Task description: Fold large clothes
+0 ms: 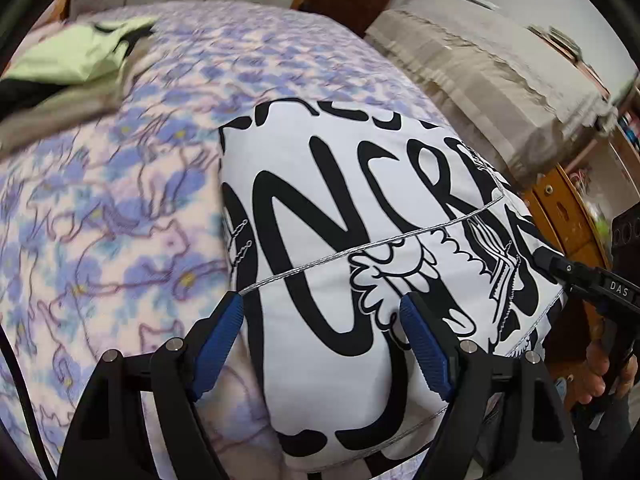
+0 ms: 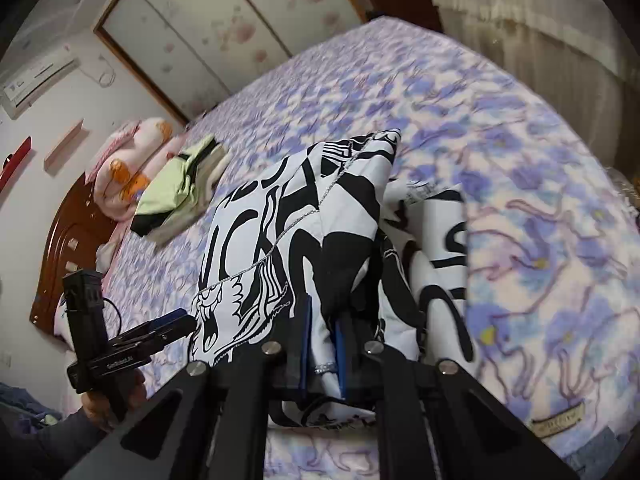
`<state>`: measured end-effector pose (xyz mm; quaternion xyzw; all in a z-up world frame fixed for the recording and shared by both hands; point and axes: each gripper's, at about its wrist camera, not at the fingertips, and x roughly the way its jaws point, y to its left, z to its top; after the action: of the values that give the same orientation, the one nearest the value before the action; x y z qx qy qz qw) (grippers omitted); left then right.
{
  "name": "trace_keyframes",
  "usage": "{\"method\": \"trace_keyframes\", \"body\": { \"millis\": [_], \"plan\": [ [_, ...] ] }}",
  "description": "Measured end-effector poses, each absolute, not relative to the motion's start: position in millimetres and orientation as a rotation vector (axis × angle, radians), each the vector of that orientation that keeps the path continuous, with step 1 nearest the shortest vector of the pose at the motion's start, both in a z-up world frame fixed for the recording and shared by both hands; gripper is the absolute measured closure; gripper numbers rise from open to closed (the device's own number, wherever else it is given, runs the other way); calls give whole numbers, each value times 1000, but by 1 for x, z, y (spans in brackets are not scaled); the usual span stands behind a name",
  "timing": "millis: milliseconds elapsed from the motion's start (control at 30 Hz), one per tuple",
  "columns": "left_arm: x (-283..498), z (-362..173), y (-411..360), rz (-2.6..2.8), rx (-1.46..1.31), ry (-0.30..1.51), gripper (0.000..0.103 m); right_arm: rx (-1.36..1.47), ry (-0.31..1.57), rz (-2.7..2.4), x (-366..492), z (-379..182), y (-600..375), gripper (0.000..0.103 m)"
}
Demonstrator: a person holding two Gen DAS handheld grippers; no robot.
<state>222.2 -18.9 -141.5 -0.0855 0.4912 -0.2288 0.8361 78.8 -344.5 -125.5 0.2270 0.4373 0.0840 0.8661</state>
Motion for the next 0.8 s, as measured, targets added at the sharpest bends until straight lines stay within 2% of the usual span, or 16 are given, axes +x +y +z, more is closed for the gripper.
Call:
{"method": "trace_keyframes", "body": {
  "millis": [133,333,467,567,700,733,800],
  "plan": [
    [214,-142,-40,-506,-112,1024,24,552,895,76,59,-149,-371,94],
    [204,-154,-70,-462,71,982,24,624,974,-4,63,-215,-382,92],
    [206,-157,-70,-429,70,997,24,596,1017,-8,74,-202,-378,88],
    [211,-155,-63,-441,27,1033,24,571,1039,-3,78,-180,-378,80],
    [221,-150,-52,-470,-44,1071,24,569,949,2,83,-153,-389,48],
    [225,-148,-50,-476,-67,1068,24,557,930,-11,90,-149,-393,43],
    [235,-143,-42,-474,-122,1054,23,546,923,-21,106,-151,-401,43]
  ]
}}
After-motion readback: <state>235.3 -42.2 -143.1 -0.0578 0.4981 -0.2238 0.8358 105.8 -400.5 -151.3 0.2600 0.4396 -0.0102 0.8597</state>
